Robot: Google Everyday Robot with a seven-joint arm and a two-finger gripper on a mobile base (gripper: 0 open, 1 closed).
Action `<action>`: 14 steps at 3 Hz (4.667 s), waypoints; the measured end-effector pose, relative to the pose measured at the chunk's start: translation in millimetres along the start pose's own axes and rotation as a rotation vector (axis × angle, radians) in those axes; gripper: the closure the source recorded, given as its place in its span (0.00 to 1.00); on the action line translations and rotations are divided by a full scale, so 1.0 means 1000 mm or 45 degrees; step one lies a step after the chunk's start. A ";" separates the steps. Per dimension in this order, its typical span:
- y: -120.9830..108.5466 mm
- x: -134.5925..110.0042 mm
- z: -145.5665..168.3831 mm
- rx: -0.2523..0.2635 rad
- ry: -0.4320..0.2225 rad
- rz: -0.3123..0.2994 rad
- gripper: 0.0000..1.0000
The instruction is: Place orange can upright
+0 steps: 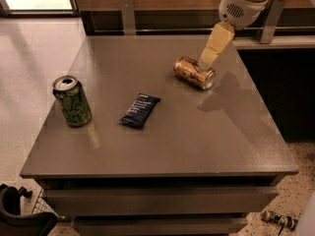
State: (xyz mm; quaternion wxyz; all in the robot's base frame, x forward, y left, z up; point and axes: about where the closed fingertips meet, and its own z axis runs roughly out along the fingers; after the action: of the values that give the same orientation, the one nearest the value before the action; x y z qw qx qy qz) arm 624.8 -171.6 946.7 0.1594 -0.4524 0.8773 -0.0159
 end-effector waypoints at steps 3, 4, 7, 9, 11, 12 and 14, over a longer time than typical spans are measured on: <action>-0.004 -0.042 0.079 -0.149 0.109 0.046 0.00; 0.001 -0.048 0.095 -0.185 0.138 0.079 0.00; 0.015 -0.041 0.126 -0.244 0.242 0.210 0.14; 0.012 -0.043 0.137 -0.231 0.237 0.225 0.69; 0.009 -0.047 0.140 -0.223 0.221 0.224 1.00; 0.009 -0.047 0.140 -0.223 0.221 0.224 1.00; -0.013 -0.023 0.119 -0.231 0.056 0.288 1.00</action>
Offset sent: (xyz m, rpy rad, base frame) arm 0.0439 0.0341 -0.0597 -0.0340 0.2106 -0.0180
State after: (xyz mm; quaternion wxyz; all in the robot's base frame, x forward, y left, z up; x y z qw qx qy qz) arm 682.0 -147.2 841.8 0.0993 -0.3626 0.9239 0.0716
